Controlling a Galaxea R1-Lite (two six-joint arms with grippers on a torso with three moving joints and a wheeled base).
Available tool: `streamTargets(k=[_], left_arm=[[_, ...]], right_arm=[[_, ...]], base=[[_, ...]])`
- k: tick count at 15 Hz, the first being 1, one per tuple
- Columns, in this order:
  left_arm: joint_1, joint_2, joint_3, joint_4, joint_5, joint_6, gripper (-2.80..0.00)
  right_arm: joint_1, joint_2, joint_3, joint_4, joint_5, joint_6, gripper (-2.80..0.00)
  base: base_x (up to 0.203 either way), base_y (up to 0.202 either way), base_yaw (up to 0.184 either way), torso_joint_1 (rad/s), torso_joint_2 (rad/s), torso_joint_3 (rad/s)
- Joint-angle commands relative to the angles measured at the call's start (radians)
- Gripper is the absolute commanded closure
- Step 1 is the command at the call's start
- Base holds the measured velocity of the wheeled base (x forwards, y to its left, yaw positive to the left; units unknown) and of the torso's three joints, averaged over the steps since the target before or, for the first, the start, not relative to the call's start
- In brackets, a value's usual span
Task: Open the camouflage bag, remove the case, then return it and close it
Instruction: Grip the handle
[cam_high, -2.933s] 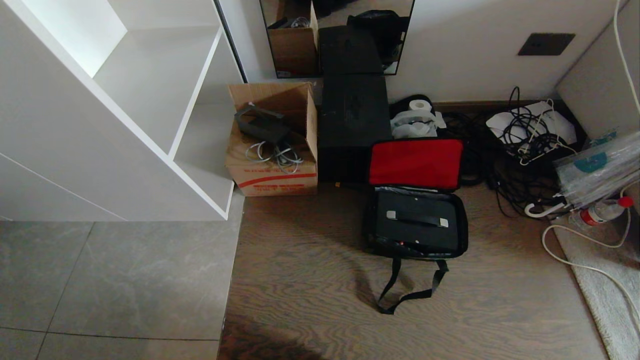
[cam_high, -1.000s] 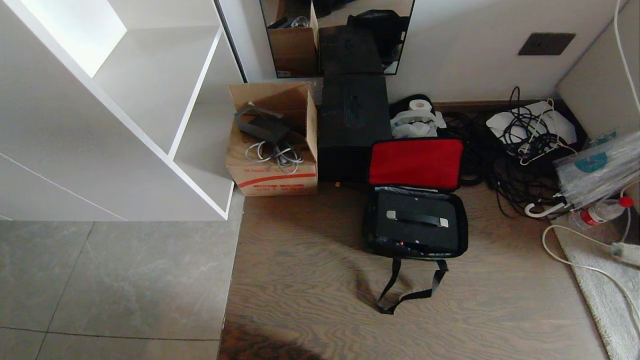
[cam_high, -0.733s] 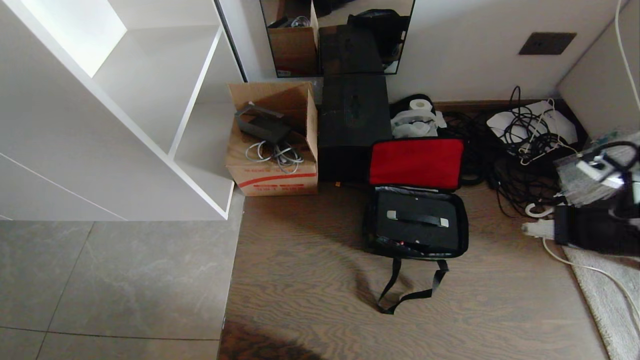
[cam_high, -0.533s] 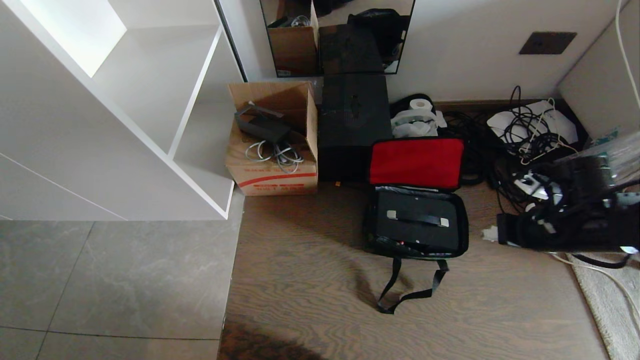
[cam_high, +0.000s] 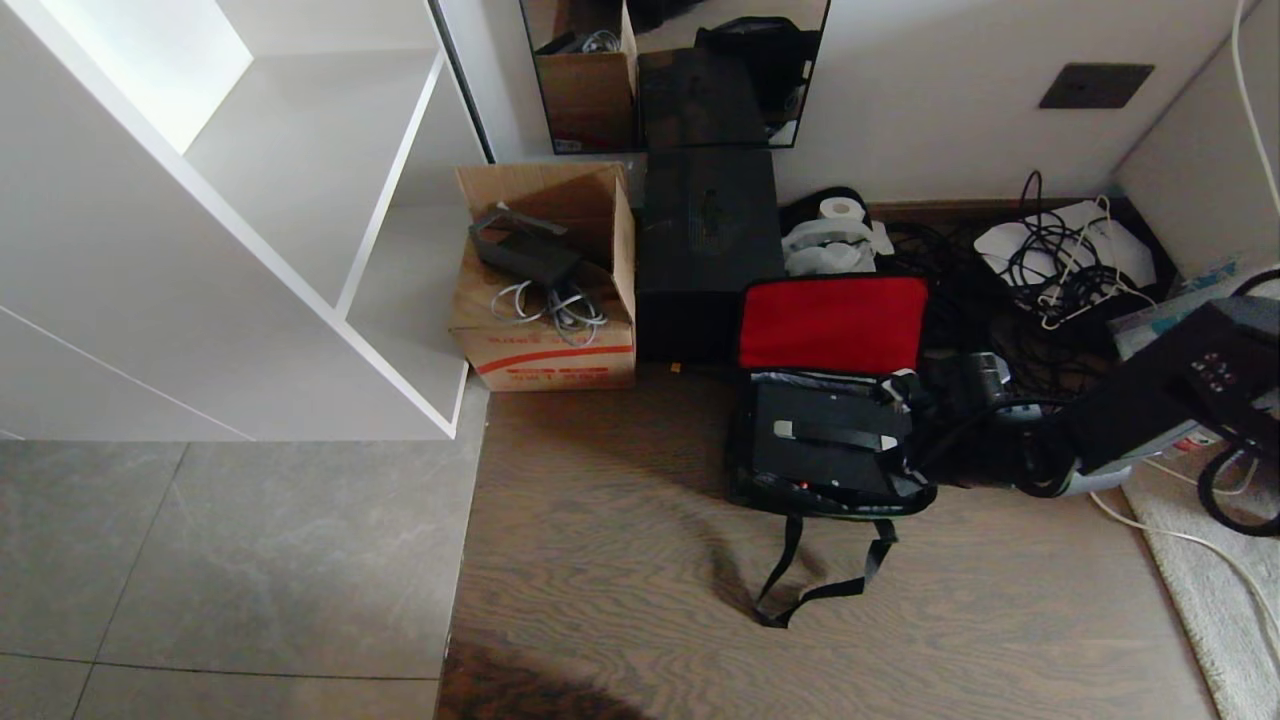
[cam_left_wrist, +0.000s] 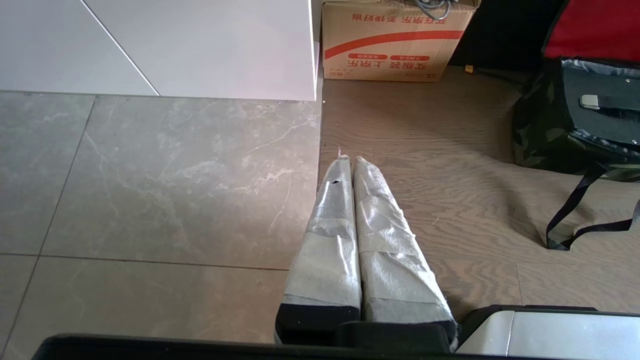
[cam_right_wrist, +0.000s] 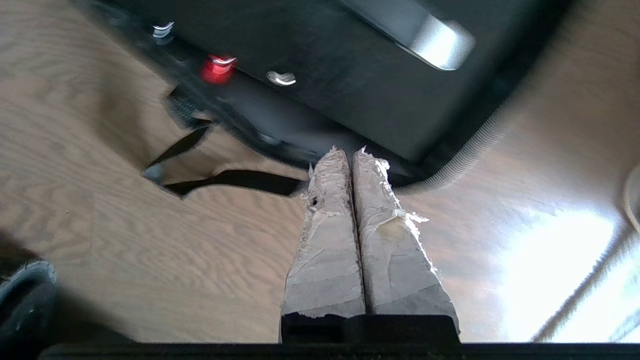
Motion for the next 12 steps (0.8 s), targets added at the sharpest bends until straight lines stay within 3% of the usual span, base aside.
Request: streamTargets(k=[1,4,5,7,11,12], left_arm=[[0.0,0.0,0.0,-0.001,0.0,0.0,0.0],[0.0,0.0,0.0,0.001,0.0,0.0,0.0],[0.0,0.0,0.0,0.0,0.0,0.0,0.0],[0.0,0.0,0.0,-0.001,0.0,0.0,0.0],[0.0,0.0,0.0,0.001,0.0,0.0,0.0],[0.0,0.0,0.0,-0.001,0.0,0.0,0.0]], right_arm=[[0.011,0.058,-0.017,-0.004,0.0,-0.022,0.0],[0.028,0.12,0.001,-0.136,0.004,-0.071,0.0],[0.029,0.132,-0.007,-0.133,0.002,-0.081,-2.8],[0.044,0.175,-0.053,-0.129,-0.005,-0.124,-2.8],[0.051,0.177,-0.054,-0.136,-0.004,-0.436,-2.8],[0.064,0.183,-0.045,-0.151,0.0,-0.458,-2.8]], base=[[0.0,0.0,0.0,0.0,0.0,0.0],[0.0,0.0,0.0,0.0,0.0,0.0],[0.0,0.0,0.0,0.0,0.0,0.0],[0.0,0.0,0.0,0.0,0.0,0.0],[0.0,0.0,0.0,0.0,0.0,0.0],[0.0,0.0,0.0,0.0,0.0,0.0]])
